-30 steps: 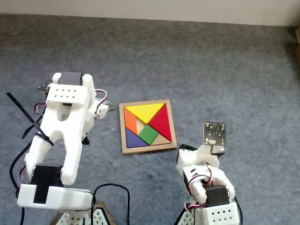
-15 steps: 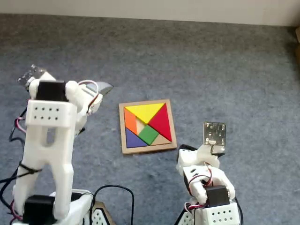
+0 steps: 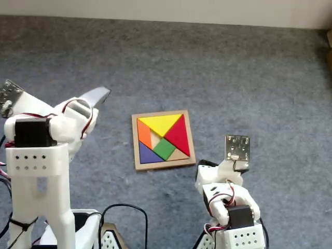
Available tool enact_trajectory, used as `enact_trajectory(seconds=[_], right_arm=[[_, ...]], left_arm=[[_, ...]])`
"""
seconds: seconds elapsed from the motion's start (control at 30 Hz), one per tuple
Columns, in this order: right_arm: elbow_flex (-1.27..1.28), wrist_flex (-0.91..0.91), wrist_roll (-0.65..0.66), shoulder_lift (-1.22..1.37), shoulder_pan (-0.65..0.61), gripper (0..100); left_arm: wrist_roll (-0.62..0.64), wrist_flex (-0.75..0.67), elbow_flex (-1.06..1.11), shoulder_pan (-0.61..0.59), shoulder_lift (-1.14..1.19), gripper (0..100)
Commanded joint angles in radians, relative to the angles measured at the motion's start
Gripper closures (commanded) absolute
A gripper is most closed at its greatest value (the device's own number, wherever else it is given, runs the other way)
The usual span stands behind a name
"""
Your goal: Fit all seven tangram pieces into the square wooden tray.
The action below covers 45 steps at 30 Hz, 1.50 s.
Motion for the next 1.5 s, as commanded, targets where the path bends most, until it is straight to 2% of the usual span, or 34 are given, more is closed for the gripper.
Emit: enact_trajectory(seconds=[0.0, 0.1, 0.27, 0.43, 1.07, 1.27, 1.47], right_arm=[[0.136, 0.008, 0.011, 0.007, 0.016, 99.5], [0.136, 0.008, 0.011, 0.007, 0.016, 99.5], [0.136, 0.008, 0.011, 0.007, 0.016, 99.5], [0.136, 0.008, 0.011, 0.007, 0.016, 99.5], [0.136, 0.008, 0.011, 0.007, 0.016, 99.5], [0.136, 0.008, 0.011, 0.007, 0.016, 99.5], [0.136, 0.008, 0.011, 0.007, 0.016, 99.5]], left_arm=[[-0.061, -0.061, 0.085, -0.022, -0.019, 50], [-0.078, -0.120, 0.163, -0.022, -0.019, 50], [-0.190, -0.222, 0.291, -0.025, -0.019, 50], [-0.265, -0.258, 0.366, -0.027, -0.019, 51], [-0.278, -0.258, 0.429, -0.022, -0.019, 51], [-0.512, -0.249, 0.424, -0.077, -0.019, 51], [-0.675, -0.230, 0.384, -0.260, -0.018, 54]])
